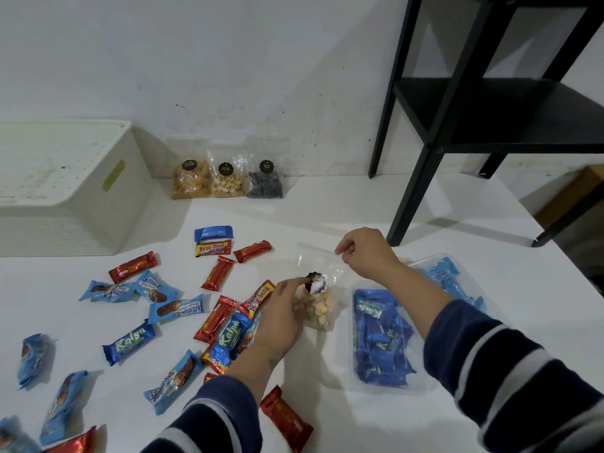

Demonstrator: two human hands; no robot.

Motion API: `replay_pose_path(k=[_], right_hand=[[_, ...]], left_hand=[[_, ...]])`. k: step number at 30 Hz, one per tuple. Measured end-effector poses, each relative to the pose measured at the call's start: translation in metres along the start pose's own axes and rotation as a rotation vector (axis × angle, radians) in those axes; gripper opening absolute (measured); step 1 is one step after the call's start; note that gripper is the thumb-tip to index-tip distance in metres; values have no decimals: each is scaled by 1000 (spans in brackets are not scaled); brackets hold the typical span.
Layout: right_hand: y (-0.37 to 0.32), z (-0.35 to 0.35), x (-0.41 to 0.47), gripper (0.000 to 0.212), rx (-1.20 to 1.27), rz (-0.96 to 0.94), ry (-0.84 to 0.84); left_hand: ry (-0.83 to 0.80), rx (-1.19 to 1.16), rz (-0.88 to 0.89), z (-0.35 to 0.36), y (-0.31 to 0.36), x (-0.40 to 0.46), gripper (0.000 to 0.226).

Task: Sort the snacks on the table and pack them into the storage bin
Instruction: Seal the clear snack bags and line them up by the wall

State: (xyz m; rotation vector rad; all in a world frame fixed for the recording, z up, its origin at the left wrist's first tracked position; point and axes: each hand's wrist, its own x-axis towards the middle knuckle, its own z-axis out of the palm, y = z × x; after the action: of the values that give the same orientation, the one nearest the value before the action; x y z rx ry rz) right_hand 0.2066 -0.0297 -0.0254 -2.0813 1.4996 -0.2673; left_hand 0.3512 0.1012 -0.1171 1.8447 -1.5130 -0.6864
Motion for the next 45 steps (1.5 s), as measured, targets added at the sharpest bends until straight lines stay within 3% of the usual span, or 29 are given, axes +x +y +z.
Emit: replay_pose_path(k=[4, 8, 12, 15, 19, 28, 32, 36, 39, 42, 45], right_hand=[[0, 2, -8, 27, -3, -34, 15], [2, 6, -12, 25, 45, -83, -3], [7, 8, -16, 22, 51, -109, -34], [9, 8, -16, 10, 127, -97, -33], [7, 8, -12, 17, 190, -82, -22], [-3, 17, 2, 16, 163, 28, -10], [-3, 19, 7, 15, 246, -2, -4], [-3, 27, 2, 13, 373, -9, 50], [-1, 37, -4, 35, 393, -12, -66], [0, 47, -1, 61, 382, -8, -179], [-3, 51, 12, 71, 454, 47, -145]], left_hand=[[149, -296, -203, -1, 28, 23, 13], [216, -478, -396, -7, 51, 43, 31], [216, -623, -480, -6, 54, 49, 24], [230, -700, -462, -8, 56, 46, 15], [225, -760, -428, -10, 59, 42, 14], [151, -628, -343, -10, 52, 40, 4], [27, -509, -214, -3, 28, 22, 53], [31, -576, -240, 0, 12, 14, 65], [105, -501, -247, -4, 4, 20, 75], [179, -499, -226, -12, 4, 32, 71], [202, -483, -153, -19, 6, 52, 66]])
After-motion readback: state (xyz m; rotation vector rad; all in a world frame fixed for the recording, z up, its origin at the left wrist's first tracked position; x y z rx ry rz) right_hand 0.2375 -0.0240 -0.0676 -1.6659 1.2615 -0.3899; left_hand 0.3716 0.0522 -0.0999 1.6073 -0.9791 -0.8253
